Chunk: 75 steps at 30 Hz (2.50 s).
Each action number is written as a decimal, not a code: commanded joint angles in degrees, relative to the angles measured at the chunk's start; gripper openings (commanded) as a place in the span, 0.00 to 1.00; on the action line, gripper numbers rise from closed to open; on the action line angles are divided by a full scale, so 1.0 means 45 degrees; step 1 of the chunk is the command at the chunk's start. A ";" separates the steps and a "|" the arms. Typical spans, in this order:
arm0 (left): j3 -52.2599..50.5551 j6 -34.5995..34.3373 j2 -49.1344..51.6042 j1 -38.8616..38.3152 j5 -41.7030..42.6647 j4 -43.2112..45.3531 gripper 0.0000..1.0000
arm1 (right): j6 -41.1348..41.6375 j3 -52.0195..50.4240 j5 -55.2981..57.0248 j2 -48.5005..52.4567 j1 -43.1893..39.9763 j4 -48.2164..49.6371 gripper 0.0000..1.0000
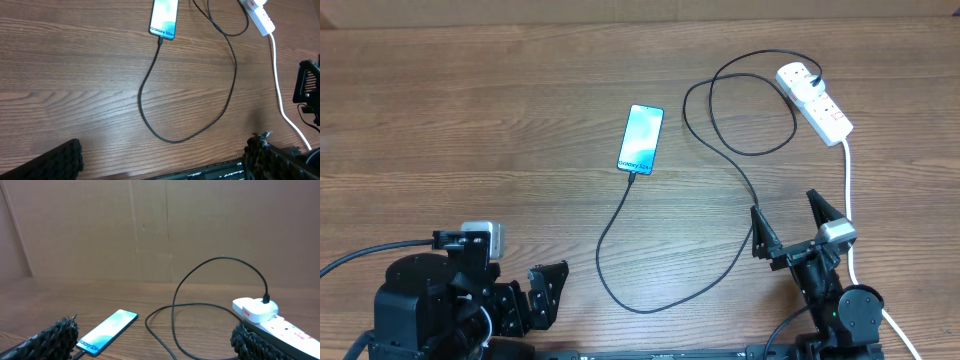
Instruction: Plug charger to phone and switch on socket
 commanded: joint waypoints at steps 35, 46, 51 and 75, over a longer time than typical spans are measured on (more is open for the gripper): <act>-0.0034 -0.0219 -0.0087 -0.0083 -0.0068 0.0044 1.00 | -0.1457 -0.0126 0.1894 -0.0160 -0.0034 -0.1525 1.00; -0.0034 -0.0219 -0.0087 -0.0083 -0.0068 0.0044 1.00 | -0.1078 -0.0126 0.1957 -0.0160 -0.0039 -0.1530 1.00; -0.0034 -0.0219 -0.0087 -0.0083 -0.0068 0.0044 1.00 | -0.1078 -0.0126 0.1933 -0.0160 -0.0039 -0.1525 1.00; -0.0034 -0.0219 -0.0087 -0.0083 -0.0068 0.0044 1.00 | -0.1083 -0.0126 0.1933 -0.0151 -0.0034 -0.1481 1.00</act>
